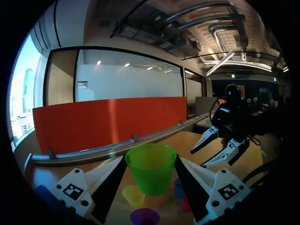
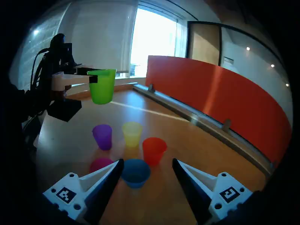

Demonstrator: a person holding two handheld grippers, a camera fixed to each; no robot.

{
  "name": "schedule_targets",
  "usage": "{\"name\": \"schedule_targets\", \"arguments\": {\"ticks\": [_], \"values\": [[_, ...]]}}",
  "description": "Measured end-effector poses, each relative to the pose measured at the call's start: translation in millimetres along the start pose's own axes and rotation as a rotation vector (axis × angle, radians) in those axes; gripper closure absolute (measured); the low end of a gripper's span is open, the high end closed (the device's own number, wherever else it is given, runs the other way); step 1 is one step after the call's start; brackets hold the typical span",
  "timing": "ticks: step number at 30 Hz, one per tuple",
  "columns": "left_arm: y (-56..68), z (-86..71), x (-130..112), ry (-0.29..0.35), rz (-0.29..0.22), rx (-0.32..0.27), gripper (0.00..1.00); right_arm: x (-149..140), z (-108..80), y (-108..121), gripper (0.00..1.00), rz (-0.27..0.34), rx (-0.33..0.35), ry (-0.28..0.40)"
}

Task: Pour water

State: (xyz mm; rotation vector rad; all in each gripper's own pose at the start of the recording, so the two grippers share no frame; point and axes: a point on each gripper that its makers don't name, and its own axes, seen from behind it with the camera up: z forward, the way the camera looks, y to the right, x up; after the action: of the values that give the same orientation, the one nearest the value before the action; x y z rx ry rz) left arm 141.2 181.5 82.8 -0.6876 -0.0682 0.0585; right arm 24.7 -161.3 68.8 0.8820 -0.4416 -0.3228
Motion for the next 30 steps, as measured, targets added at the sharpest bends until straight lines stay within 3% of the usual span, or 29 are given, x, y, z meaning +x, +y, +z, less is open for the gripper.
{"name": "schedule_targets", "arguments": {"ticks": [30], "values": [[-18.4,-28.9,-5.5,0.001,-0.010,0.051,0.11,-43.9,36.9,-13.4,0.00,-0.021,0.076,-0.118]]}}
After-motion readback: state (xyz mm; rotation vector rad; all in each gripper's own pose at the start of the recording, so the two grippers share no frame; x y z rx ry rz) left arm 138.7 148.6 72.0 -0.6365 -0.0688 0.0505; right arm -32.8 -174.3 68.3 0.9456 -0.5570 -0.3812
